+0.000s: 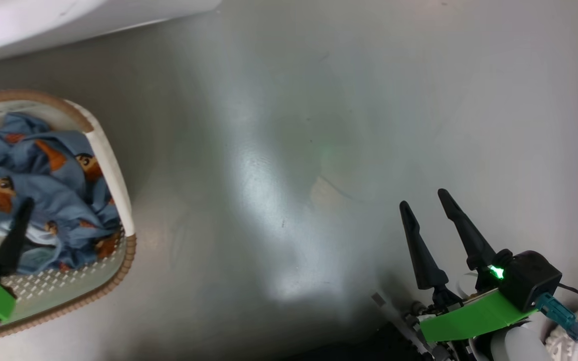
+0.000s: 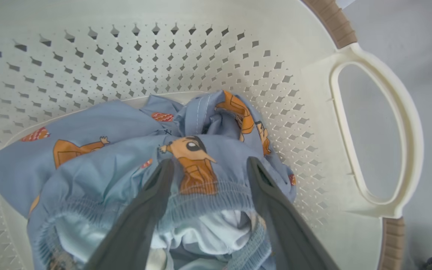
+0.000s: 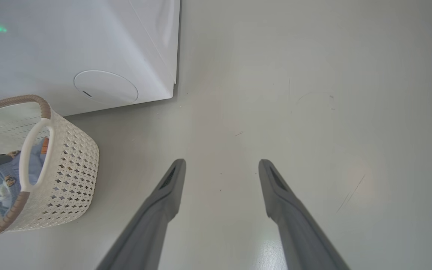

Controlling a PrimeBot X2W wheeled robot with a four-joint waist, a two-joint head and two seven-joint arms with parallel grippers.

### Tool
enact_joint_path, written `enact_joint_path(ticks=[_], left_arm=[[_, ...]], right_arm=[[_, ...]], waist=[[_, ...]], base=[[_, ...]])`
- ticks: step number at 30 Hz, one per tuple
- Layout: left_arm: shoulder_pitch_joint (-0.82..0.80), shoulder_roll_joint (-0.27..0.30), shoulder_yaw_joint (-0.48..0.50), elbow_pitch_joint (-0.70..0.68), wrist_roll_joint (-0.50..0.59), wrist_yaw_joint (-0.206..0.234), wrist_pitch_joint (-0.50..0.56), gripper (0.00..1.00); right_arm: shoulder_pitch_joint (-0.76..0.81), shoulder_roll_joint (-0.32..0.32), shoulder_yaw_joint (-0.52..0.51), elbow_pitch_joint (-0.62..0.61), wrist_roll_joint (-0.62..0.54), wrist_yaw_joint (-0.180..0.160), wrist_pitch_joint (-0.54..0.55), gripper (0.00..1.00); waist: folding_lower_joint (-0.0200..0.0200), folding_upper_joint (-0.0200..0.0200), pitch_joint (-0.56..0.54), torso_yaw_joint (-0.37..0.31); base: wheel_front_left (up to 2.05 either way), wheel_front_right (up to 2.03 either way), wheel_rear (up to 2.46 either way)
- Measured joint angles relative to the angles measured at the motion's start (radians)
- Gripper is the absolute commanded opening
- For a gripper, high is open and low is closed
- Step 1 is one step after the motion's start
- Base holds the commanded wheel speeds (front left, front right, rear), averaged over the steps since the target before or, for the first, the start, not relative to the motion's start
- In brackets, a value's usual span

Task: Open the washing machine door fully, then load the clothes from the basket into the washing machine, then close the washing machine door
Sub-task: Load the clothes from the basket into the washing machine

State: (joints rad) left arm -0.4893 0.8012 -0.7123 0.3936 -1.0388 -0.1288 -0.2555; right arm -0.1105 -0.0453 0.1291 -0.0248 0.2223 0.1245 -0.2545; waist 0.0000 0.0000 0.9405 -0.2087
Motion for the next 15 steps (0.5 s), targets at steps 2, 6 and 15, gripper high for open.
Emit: enact_joint_path(ticks=[2, 6, 15], left_arm=[[-0.013, 0.005, 0.001, 0.021, 0.0, 0.0, 0.0, 1.0], [-0.028, 0.008, -0.002, 0.06, -0.006, 0.0, 0.0, 1.0], [-0.074, 0.003, -0.037, 0.125, -0.029, 0.0, 0.0, 0.0]], right_arm=[[0.0, 0.0, 0.006, -0.002, 0.007, 0.0, 0.0, 1.0], [0.001, 0.0, 0.016, -0.004, 0.02, 0.0, 0.0, 1.0], [0.001, 0.0, 0.015, -0.003, 0.026, 0.0, -0.002, 1.0]], waist=[[0.0, 0.0, 0.008, -0.009], [0.0, 0.0, 0.021, -0.023], [0.0, 0.0, 0.024, -0.027]], base=[[0.0, 0.0, 0.0], [0.0, 0.0, 0.0], [0.0, 0.0, 0.0]])
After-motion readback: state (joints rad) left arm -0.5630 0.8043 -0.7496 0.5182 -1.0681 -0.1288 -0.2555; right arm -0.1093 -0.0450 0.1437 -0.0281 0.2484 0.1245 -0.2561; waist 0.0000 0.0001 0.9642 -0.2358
